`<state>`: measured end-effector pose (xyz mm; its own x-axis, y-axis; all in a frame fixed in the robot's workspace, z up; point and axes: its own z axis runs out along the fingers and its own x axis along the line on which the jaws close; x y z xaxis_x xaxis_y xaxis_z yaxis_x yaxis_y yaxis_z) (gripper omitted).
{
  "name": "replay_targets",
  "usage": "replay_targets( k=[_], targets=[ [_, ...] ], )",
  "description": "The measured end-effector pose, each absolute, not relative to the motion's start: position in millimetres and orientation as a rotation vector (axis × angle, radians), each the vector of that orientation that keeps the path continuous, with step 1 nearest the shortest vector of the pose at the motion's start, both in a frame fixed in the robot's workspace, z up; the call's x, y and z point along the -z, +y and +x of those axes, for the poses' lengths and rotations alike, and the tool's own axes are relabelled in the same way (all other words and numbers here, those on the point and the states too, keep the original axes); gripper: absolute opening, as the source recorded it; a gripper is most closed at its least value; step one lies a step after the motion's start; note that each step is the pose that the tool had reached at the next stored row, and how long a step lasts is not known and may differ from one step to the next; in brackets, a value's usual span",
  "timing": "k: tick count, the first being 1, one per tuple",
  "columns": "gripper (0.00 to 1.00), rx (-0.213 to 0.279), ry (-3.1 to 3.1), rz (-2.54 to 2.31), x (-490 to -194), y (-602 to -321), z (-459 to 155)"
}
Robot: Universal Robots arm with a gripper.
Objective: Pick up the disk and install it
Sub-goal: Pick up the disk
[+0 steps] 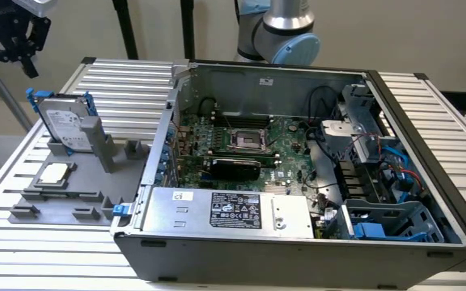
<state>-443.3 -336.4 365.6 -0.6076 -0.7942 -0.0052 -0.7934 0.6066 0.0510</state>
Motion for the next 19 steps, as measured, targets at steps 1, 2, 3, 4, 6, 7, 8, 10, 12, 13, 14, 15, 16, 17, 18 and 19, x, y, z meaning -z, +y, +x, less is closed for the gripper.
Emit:
replay_targets(
  k=[1, 2, 3, 4, 6, 7, 8, 10, 12, 13, 14, 15, 16, 17, 18, 19],
  targets=[
    [0.11, 0.075, -2.789, 1.404, -365.5, -336.4, -443.0],
    [0.11, 0.075, -2.777, 1.426, -365.3, -336.4, -442.7],
    [0.11, 0.074, -2.766, 1.447, -365.1, -336.4, -442.4],
    [0.11, 0.074, -2.754, 1.468, -364.9, -336.4, -442.2],
    [0.11, 0.074, -2.729, 1.514, -364.5, -336.4, -441.7],
    [0.11, 0.073, -2.716, 1.536, -364.4, -336.4, -441.5],
    [0.11, 0.073, -2.703, 1.559, -364.1, -336.4, -441.4],
    [0.11, 0.072, -2.674, 1.606, -363.7, -336.4, -441.2],
    [0.11, 0.072, -2.644, 1.653, -363.3, -336.4, -441.1],
    [0.11, 0.072, -2.628, 1.677, -363.1, -336.5, -441.1],
    [0.11, 0.071, -2.613, 1.700, -362.8, -336.4, -441.1],
    [0.11, 0.071, -2.597, 1.723, -362.6, -336.4, -441.1],
    [0.11, 0.070, -2.579, 1.749, -362.2, -336.4, -441.1],
    [0.11, 0.070, -2.563, 1.771, -361.9, -336.4, -441.1],
    [0.11, 0.070, -2.547, 1.794, -361.5, -336.4, -441.1],
    [0.11, 0.069, -2.530, 1.817, -361.2, -336.4, -441.1]
  ],
)
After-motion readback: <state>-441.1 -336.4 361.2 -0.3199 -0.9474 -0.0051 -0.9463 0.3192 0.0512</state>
